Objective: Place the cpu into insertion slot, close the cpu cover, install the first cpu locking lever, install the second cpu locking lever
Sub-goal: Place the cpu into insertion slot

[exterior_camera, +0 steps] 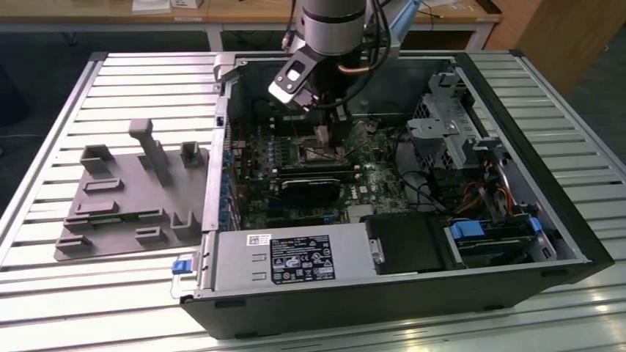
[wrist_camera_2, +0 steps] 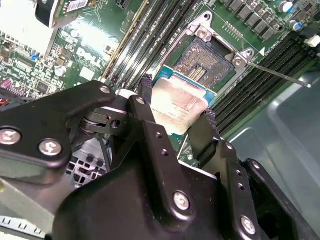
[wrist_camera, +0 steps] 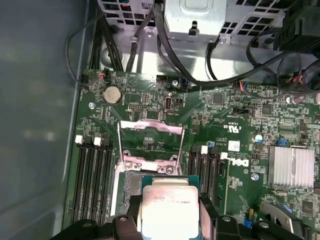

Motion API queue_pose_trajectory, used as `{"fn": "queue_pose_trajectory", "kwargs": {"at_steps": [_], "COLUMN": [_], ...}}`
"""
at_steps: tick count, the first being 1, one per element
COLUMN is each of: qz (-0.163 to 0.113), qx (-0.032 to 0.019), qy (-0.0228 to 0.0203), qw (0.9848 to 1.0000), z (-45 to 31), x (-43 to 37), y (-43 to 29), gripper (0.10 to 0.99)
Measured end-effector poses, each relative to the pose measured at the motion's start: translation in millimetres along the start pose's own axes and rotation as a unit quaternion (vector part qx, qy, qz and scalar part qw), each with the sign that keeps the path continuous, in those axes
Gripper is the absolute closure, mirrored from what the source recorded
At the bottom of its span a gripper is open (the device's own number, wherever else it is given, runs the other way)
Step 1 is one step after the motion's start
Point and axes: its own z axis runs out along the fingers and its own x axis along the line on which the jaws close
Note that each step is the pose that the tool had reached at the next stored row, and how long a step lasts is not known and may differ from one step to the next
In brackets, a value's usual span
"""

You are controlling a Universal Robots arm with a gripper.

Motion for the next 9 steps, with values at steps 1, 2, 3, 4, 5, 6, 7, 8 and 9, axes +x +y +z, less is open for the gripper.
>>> {"fn": "queue_pose_trajectory", "kwargs": {"at_steps": [1, 2, 3, 4, 5, 6, 7, 8, 9], "qz": [0.000, 0.000, 0.001, 0.001, 0.002, 0.005, 0.008, 0.011, 0.014], "qx": [0.0000, 0.0000, 0.0000, 0.0000, 0.0000, -0.0001, -0.0001, -0.0001, -0.0002], "qy": [-0.0001, -0.0001, -0.0001, -0.0001, -0.0002, -0.0004, -0.0007, -0.0011, -0.0013], "qw": [1.0000, 1.0000, 1.0000, 1.0000, 1.0000, 1.0000, 1.0000, 0.9999, 0.9999], "z": [1.7, 3.4, 5.3, 6.9, 8.2, 9.3, 10.0, 10.8, 11.6], "x": [0.1, 0.1, 0.3, 0.6, 0.8, 1.2, 1.6, 2.1, 2.8], "y": [-0.4, -0.7, -1.2, -1.6, -2.2, -2.7, -3.4, -4.0, -4.5], "gripper": [0.549, 0.549, 0.549, 0.549, 0.549, 0.549, 0.549, 0.549, 0.549]}}
